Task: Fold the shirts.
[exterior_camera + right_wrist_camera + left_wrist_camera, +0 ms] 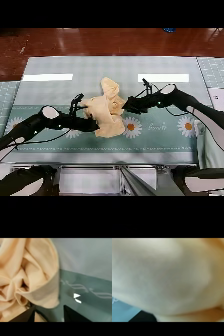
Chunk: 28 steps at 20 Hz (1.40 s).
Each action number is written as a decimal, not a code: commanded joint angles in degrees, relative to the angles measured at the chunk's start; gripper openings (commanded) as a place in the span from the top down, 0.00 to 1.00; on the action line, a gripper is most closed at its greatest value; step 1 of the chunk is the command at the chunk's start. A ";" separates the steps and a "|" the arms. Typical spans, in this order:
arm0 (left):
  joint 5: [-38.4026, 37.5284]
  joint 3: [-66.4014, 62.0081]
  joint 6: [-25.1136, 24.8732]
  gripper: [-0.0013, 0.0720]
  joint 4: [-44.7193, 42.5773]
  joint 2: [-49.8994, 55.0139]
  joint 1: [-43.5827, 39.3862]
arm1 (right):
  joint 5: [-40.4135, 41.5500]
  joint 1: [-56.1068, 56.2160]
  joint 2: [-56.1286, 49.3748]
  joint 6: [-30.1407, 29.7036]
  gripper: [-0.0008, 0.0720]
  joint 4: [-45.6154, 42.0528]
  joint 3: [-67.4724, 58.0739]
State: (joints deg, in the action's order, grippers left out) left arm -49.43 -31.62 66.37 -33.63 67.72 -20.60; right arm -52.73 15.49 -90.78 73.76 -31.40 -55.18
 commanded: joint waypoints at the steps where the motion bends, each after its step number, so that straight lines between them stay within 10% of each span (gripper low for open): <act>1: -0.81 -0.09 -0.33 0.95 0.02 0.04 0.31 | 1.25 4.28 -3.63 -0.68 0.43 3.67 -3.39; 3: -0.83 -0.09 -0.33 0.95 0.02 0.04 0.33 | 4.00 5.70 -4.44 -0.28 0.48 3.96 -4.37; 5: -0.72 -0.13 -0.35 0.95 0.02 -0.09 0.37 | 4.20 5.86 -4.52 -1.60 0.95 5.44 -5.29; 19: -14.64 -49.64 2.47 0.95 0.66 -18.78 33.62 | -6.78 -9.31 27.28 7.96 0.96 -27.76 -45.27; 28: -13.57 -73.13 2.93 0.95 -0.85 -29.18 47.23 | -18.16 -9.31 54.47 13.27 0.96 -45.92 -47.36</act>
State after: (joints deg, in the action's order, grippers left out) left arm -63.83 -99.22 69.06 -33.45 41.93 23.40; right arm -65.30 6.26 -43.81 84.05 -70.46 -102.00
